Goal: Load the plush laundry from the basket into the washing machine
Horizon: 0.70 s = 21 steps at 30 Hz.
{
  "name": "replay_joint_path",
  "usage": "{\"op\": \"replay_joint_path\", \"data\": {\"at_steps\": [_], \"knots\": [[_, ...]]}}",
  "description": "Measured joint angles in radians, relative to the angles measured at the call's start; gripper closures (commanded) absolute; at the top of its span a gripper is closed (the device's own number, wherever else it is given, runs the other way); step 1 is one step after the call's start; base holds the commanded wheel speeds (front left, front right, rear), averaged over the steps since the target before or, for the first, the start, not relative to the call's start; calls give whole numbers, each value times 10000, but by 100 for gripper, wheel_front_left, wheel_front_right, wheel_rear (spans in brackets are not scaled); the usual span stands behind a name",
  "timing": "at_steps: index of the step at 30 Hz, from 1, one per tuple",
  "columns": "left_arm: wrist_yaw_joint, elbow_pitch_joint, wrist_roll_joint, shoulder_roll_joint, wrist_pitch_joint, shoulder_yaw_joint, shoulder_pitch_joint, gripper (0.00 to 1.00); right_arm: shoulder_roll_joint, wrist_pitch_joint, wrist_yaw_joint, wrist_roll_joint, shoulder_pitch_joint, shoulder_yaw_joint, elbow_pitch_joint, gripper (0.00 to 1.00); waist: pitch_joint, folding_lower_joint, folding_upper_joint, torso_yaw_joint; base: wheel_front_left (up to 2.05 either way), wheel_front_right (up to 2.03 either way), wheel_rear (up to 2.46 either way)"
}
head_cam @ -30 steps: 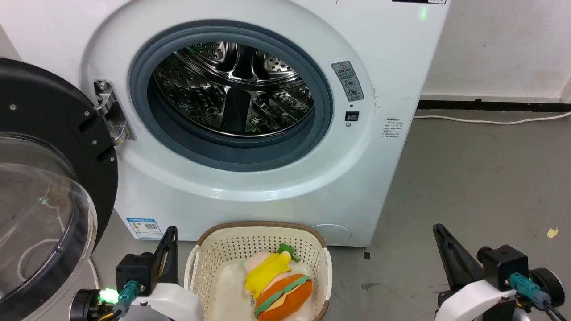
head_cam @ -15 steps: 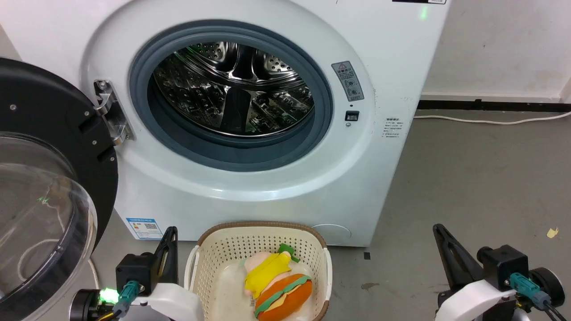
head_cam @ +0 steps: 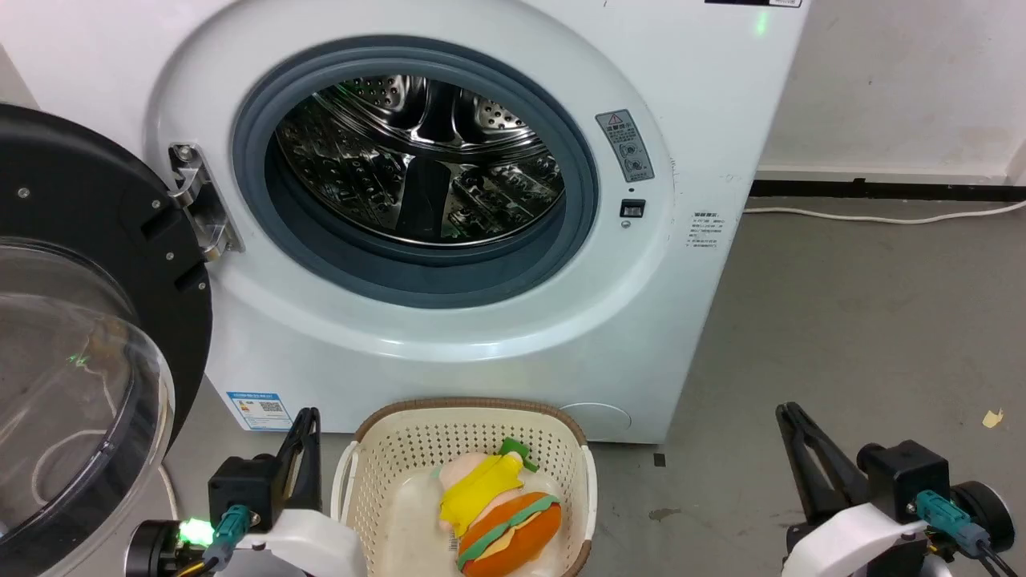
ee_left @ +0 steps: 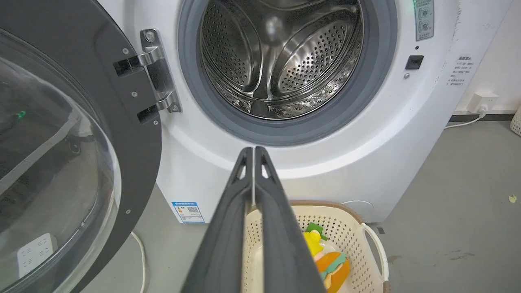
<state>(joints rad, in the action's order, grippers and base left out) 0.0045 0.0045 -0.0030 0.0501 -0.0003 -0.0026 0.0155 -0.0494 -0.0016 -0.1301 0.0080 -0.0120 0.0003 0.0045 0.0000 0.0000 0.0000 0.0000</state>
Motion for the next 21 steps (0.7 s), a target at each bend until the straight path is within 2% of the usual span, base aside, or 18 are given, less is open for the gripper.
{"op": "replay_joint_path", "data": {"at_steps": [21], "knots": [[0, 111, -4, 6, -284, -274, -5, 0, 0, -272, 0, 290, -7, -153, -13, 0, 323, -1, 0, -221, 0, 0, 0]]}}
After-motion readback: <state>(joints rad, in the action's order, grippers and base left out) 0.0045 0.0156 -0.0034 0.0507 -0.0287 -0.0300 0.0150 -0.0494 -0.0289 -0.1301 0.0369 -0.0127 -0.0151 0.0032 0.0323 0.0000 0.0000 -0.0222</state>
